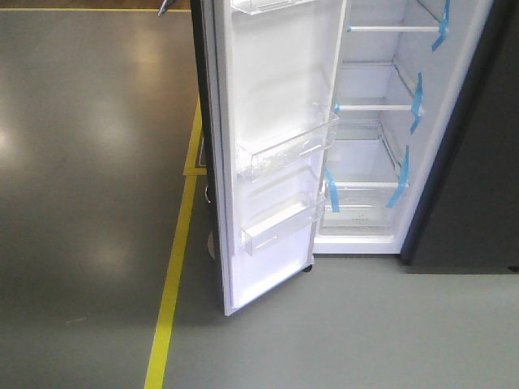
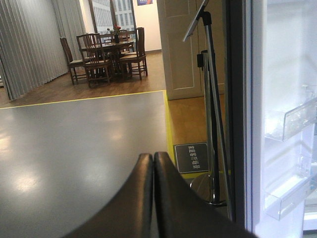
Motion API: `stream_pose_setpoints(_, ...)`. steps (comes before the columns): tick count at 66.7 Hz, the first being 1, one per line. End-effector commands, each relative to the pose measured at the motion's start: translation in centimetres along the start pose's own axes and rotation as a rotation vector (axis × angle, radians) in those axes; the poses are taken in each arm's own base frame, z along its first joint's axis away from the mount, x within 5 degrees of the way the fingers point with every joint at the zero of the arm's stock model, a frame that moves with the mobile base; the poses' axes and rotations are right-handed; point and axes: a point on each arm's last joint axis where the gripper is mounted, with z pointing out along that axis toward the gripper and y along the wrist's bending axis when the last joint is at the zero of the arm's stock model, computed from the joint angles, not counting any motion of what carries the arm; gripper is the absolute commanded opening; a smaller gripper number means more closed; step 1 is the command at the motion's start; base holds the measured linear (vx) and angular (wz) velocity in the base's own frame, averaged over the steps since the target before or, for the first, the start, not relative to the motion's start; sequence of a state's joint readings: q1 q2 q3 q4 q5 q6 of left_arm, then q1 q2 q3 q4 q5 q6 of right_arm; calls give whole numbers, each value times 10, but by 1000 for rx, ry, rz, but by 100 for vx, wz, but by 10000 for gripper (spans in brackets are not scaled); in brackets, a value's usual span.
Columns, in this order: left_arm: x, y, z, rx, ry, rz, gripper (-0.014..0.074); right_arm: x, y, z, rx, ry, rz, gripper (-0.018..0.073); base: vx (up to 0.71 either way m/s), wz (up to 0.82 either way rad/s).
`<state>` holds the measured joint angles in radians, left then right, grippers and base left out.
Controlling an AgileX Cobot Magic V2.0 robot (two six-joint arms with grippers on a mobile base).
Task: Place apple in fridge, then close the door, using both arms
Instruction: 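Drive up close to the refrigerator's open compartment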
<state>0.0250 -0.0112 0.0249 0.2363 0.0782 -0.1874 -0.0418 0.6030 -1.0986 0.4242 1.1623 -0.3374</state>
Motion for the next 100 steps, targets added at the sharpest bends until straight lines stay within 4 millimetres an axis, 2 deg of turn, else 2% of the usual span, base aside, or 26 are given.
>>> stream_pose_setpoints(1, 2, -2, 0, 20, -56, -11, -6, -11, 0, -3, 6, -85, 0, 78, 19, 2)
stream_pose_setpoints(100, 2, -2, 0, 20, -56, -11, -6, -11, 0, -3, 6, -85, 0, 78, 14, -1)
